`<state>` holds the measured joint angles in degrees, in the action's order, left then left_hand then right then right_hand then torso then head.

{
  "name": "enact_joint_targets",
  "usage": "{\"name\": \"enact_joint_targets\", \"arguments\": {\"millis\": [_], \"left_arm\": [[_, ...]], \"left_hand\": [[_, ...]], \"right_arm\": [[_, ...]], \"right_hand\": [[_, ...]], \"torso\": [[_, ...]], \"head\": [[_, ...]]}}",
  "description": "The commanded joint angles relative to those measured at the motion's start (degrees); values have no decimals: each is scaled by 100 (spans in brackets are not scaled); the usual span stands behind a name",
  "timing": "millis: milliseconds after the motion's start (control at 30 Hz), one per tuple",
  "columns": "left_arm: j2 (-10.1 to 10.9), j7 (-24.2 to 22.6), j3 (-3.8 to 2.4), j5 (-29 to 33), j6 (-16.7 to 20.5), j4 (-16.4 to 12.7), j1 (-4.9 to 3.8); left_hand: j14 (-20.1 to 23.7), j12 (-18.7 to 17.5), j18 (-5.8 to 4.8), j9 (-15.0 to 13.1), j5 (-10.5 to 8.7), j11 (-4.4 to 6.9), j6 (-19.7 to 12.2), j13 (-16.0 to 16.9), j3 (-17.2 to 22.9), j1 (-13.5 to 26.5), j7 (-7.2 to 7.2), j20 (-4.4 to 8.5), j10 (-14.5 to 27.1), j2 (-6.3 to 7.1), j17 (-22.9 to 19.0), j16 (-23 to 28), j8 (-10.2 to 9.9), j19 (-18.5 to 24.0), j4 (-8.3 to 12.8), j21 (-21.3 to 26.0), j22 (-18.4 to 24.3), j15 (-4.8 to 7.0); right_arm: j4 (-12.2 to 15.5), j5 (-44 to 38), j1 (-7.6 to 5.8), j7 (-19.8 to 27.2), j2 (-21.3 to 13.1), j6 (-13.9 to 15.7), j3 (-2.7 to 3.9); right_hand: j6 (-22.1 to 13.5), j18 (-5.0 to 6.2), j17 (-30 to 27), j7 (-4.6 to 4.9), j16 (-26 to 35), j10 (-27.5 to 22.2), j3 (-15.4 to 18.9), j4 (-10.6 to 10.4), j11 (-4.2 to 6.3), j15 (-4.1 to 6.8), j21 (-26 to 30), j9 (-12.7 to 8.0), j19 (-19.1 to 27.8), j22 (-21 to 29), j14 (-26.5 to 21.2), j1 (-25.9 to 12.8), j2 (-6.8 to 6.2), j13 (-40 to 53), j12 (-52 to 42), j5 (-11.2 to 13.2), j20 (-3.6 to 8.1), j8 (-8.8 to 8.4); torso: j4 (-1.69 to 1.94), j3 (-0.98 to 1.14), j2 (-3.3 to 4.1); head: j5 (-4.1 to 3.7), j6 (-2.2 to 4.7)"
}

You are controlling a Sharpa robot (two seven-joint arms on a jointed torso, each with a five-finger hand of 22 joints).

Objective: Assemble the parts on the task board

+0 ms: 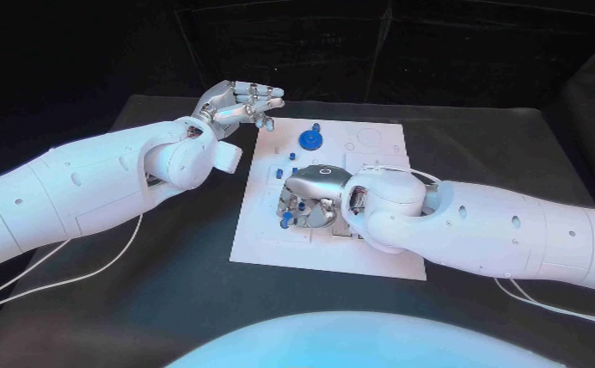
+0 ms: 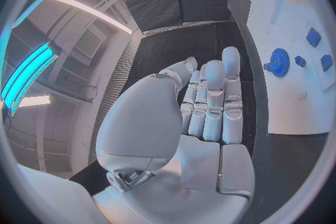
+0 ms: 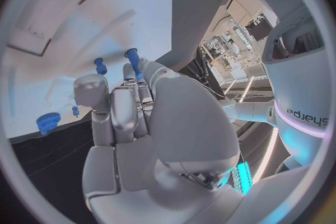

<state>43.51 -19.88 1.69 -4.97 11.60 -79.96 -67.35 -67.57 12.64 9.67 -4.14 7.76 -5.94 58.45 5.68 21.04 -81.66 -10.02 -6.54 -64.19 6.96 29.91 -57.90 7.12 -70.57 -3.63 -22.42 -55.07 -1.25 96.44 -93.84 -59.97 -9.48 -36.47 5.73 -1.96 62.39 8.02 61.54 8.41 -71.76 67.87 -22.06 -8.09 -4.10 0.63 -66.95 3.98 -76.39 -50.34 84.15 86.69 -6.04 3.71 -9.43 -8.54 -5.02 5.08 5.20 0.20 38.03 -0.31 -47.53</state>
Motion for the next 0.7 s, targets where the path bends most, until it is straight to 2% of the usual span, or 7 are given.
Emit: {"name": "enact_joint_targets", "arguments": {"millis": [33,167,233,400,700], "left_arm": [[0,-23,-4,18,-63,-8,-7],[4,-21,-4,18,-62,-11,-7],[5,-20,-4,18,-62,-12,-6],[5,-17,-4,18,-67,-14,-6],[4,-11,-4,18,-80,-7,-6]], "left_hand": [[38,38,69,10,15,-2,-30,9,-19,45,-22,-11,44,-32,-7,22,32,43,-26,40,9,14],[40,44,69,12,16,-6,-43,9,-22,50,-27,-14,56,-37,-11,20,31,42,-29,44,16,11],[40,44,69,12,16,-6,-43,9,-22,50,-27,-14,56,-37,-11,20,31,42,-29,44,16,11],[40,44,69,12,16,-6,-43,9,-22,50,-27,-14,56,-37,-11,20,31,42,-29,44,16,11],[40,44,69,12,16,-6,-43,9,-22,50,-27,-14,56,-37,-11,20,31,42,-29,44,16,11]], "right_arm": [[-8,-104,2,-37,25,-95,-4],[-19,-152,8,-58,42,-71,-9],[-23,-165,10,-67,54,-55,-13],[-29,-177,12,-55,82,-32,-19],[-36,-130,12,-19,104,128,-25]], "right_hand": [[36,-90,-7,-5,-34,24,-47,3,-5,24,-20,7,-35,-3,141,-38,-48,6,23,-19,-1,25],[7,-88,-29,5,-23,9,-56,11,-15,16,-13,0,-23,11,134,-84,-75,4,57,-5,-6,1],[-180,-83,-16,70,-35,-119,-51,-8,-66,-29,15,-33,9,53,129,-192,-152,-7,148,18,-23,-112],[-581,-73,-21,57,-40,-208,36,-51,-90,-49,37,-42,41,84,117,-397,-317,7,203,-49,-48,-167],[-882,-67,-31,52,-46,-265,146,-68,-73,-36,47,-34,56,101,110,-537,-368,20,220,5,-46,-161]], "torso": [[-2,0,1],[-3,-1,-2],[-2,-3,-2],[-2,-1,1],[-4,1,0]], "head": [[6,-3],[6,-1],[10,2],[11,10],[11,14]]}}
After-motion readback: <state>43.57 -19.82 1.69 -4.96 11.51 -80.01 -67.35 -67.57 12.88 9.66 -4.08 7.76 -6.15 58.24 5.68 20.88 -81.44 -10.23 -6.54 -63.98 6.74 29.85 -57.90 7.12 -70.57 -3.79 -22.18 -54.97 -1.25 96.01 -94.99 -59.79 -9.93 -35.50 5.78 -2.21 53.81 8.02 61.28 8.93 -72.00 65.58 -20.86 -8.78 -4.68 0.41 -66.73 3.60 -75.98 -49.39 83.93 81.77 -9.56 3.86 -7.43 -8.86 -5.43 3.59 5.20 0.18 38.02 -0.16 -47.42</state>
